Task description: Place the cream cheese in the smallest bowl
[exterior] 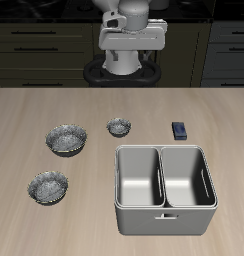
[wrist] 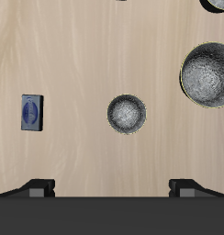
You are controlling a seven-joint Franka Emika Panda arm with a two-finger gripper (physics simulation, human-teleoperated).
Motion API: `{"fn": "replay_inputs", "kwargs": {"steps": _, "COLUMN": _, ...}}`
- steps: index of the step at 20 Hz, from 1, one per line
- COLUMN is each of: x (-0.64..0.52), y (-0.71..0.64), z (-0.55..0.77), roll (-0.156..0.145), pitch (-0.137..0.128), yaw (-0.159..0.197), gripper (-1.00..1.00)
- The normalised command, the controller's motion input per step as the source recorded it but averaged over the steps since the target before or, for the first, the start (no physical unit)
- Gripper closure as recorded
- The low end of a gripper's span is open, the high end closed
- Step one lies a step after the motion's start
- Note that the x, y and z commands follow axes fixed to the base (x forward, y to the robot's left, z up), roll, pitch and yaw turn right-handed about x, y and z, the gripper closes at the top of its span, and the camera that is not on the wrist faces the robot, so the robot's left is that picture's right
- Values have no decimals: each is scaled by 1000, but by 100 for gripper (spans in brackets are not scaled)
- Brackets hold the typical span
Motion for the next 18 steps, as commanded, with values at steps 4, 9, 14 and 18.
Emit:
{"fn": "replay_inputs", "kwargs": {"steps": 4, "x": 37, "y": 286, "z": 10, "roll": 24, "pitch": -18, "yaw": 16, "gripper": -100}}
{"fn": "replay_inputs", "kwargs": {"steps": 9, "x": 148, "y": 348, "z": -145, "roll": 1, "pitch": 18, "yaw": -5, "gripper": -100}}
{"fn": "replay_inputs", "kwargs": {"steps": 14, "x": 118, "y": 462, "z": -44, "roll": -33, "pitch": -14, "yaw": -4, "gripper": -100}}
{"fn": "replay_inputs", "kwargs": {"steps": 18, "x": 64, "y": 531, "z": 63, "roll": 52, "pitch": -37, "yaw": -22, "gripper": -100}}
